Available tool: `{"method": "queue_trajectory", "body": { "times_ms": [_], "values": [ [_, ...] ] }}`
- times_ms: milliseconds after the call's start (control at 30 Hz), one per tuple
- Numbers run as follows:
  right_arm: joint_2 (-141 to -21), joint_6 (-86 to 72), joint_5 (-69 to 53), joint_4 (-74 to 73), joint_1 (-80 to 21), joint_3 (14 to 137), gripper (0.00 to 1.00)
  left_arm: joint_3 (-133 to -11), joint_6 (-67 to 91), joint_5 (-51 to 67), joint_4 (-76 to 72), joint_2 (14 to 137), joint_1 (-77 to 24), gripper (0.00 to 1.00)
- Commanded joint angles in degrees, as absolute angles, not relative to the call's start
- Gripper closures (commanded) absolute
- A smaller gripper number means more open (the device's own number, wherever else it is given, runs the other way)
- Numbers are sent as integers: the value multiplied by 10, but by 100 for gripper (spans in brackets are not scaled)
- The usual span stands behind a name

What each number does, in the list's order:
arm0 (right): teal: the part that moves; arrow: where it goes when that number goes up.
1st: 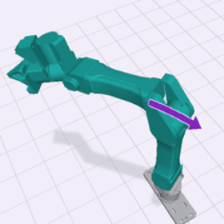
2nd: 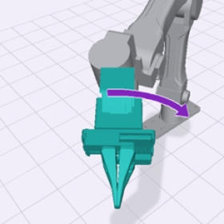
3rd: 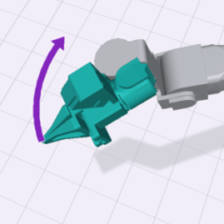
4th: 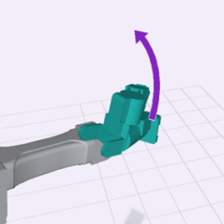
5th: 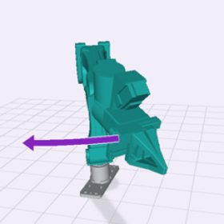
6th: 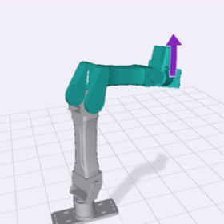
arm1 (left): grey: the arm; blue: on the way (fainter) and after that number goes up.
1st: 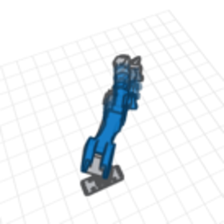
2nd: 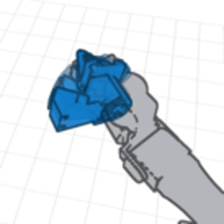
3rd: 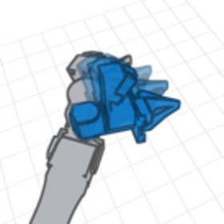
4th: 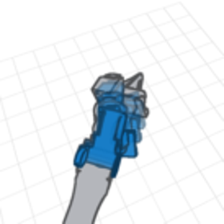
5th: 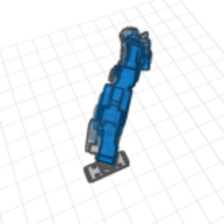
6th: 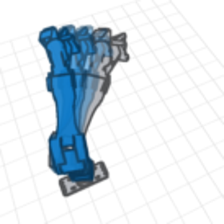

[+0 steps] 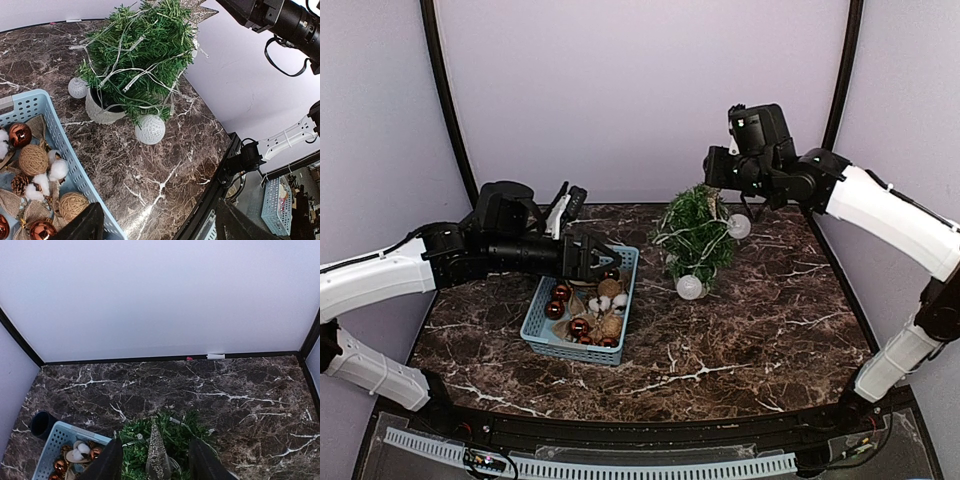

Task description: Decorate the small christmas tree

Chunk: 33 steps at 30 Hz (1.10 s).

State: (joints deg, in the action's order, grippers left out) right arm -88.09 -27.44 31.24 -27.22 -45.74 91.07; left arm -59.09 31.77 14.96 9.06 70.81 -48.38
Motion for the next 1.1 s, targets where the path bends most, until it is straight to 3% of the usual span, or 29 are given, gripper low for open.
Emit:
{"method": "queue_trajectory", "body": {
  "times_ms": [0,300,667,1067],
  "values": [
    [-852,-269,312,-272,-456,936,46,-585,318,146,85,691,-479,21],
    [-825,-275,294,-284,-455,939,29,-580,321,110,99,677,-479,21],
    [-629,-289,153,-267,-454,784,21,-496,364,41,186,620,-479,23],
    [-539,-376,102,-217,-454,593,23,-451,454,52,112,735,-436,49]
  ]
}}
